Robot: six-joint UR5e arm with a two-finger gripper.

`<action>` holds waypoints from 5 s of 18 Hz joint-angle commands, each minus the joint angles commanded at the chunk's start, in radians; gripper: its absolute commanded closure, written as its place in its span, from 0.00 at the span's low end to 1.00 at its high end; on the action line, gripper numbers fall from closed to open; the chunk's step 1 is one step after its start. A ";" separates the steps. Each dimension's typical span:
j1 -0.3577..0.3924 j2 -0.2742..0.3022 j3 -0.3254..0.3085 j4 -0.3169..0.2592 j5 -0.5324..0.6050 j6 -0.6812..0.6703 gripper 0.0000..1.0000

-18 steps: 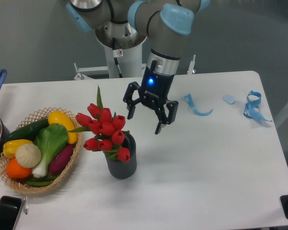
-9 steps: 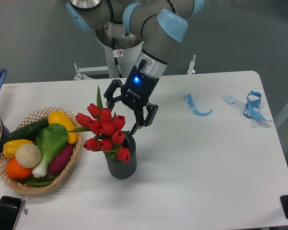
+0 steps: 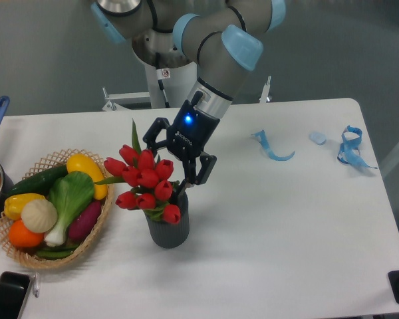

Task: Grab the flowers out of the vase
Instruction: 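Lower the gripper around the tulip stems and close on them, then lift the gripped tulips straight up out of the grey vase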

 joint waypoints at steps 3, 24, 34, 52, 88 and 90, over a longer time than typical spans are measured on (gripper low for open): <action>0.000 0.000 -0.002 0.000 0.000 0.015 0.00; -0.031 -0.077 0.055 -0.002 -0.008 0.021 0.10; -0.031 -0.075 0.054 -0.002 -0.005 0.025 0.49; -0.014 -0.040 0.081 -0.002 -0.112 -0.067 0.51; 0.147 0.037 0.212 -0.005 -0.437 -0.456 0.55; 0.149 0.035 0.227 -0.005 -0.437 -0.456 0.55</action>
